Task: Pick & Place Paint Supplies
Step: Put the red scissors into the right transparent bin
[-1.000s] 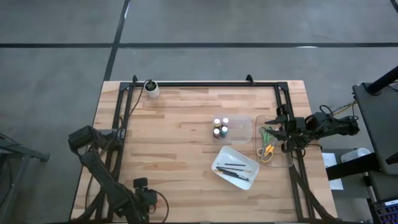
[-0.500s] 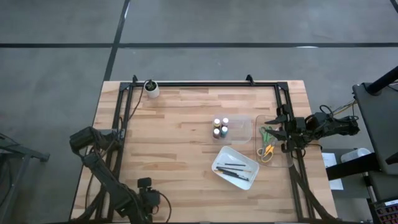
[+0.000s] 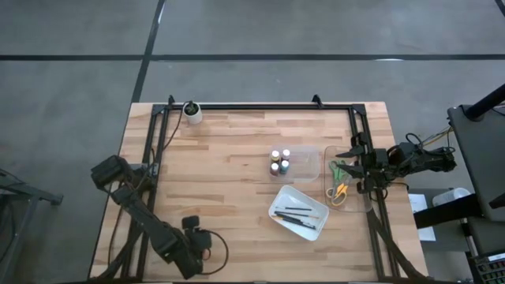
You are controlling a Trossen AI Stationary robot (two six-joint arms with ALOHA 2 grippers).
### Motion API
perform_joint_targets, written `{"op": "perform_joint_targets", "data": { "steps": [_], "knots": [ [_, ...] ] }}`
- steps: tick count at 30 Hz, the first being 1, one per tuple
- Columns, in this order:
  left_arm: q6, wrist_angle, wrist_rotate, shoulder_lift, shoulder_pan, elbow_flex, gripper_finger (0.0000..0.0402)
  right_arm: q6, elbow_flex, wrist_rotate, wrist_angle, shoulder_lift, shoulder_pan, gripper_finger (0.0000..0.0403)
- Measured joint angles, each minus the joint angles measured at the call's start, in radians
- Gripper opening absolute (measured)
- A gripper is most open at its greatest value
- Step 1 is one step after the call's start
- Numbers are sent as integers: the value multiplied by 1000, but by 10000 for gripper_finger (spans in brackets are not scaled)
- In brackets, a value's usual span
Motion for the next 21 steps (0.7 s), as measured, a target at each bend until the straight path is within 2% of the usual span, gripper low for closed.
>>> {"op": "perform_joint_targets", "data": {
  "steps": [6,9,16,21],
  "knots": [
    [89,-9,-46,-3,34,1,187,0,0,0,0,0,0,139],
    [96,-15,-96,-2,57,1,187,0,0,0,0,0,0,139],
    [93,-14,-121,-8,133,0,187,1,0,0,0,0,0,139],
    [119,-5,-221,-19,203,0,187,1,0,0,0,0,0,139]
  ]
}}
